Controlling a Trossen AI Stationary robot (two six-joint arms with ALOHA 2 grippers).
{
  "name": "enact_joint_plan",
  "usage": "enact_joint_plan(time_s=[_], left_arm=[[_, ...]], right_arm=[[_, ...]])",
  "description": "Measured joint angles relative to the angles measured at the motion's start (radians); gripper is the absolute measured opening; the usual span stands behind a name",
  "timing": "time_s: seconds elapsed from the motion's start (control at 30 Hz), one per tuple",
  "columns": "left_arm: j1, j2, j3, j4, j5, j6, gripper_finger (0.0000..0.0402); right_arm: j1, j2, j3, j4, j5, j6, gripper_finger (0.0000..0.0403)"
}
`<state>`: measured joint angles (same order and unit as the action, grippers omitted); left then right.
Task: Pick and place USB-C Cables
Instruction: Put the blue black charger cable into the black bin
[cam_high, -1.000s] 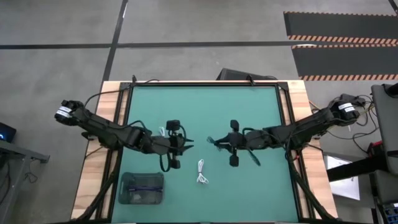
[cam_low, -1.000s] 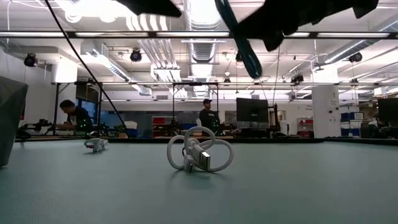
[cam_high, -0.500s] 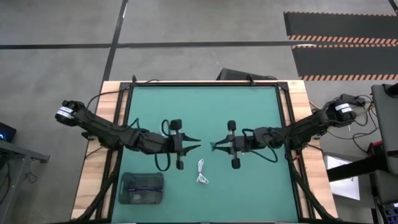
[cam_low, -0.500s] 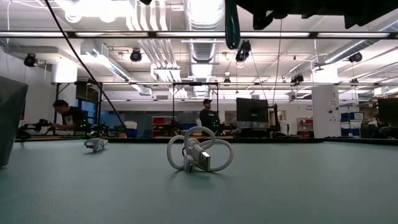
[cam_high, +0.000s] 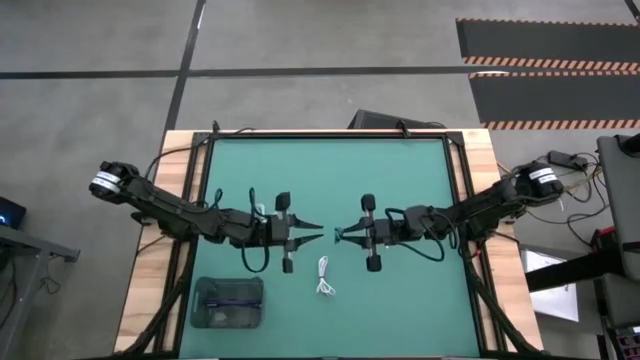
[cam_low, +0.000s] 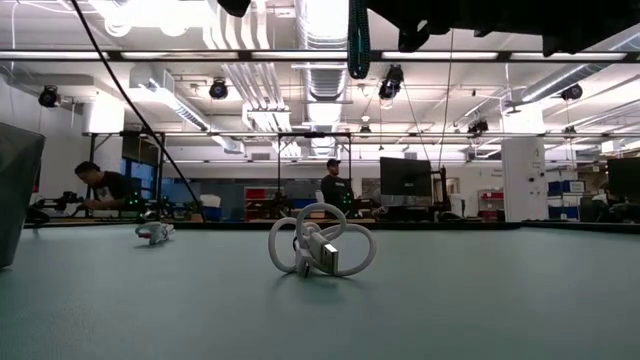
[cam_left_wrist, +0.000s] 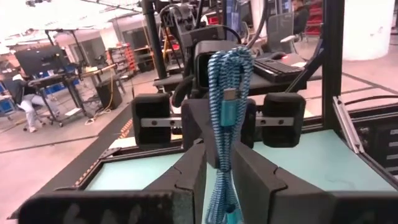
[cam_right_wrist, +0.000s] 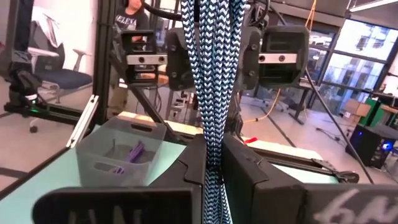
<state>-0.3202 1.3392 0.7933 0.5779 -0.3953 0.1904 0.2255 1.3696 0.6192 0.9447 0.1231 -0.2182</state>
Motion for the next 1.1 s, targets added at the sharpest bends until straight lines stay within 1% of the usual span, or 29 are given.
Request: enact_joint_plan(time_s=[0.1,0.2,0.53,0.67,0.8,1.1], left_arm=[[0.0,0.0,0.0,0.007,0.009,0.0,0.0059],[0.0,0.0,-0.002,0.018,0.023,0.0,0.0069],[0.003,0.0,-0.002,0.022,0.025,-0.001,0.0154],[0.005,0.0,-0.002,0.025,0.025,-0.001,0.0178],[0.006,0.015,-0.002,0.059,0.025,-0.001,0.0187],[0.013,0.086,-0.002,0.166,0.028,0.004,0.0188]], right_arm=[[-0.004,0.009,0.009,0.004,0.0,0.001,0.0023],[-0.005,0.014,0.017,0.008,0.0,0.0,0.0023],[-0.004,0.014,0.021,0.01,0.0,-0.001,0.0023],[-0.006,0.014,0.026,0.011,0.0,-0.001,0.0023],[-0.009,0.014,0.026,0.01,0.0,-0.001,0.0023],[-0.011,0.014,0.026,0.002,0.001,-0.002,0.0023]])
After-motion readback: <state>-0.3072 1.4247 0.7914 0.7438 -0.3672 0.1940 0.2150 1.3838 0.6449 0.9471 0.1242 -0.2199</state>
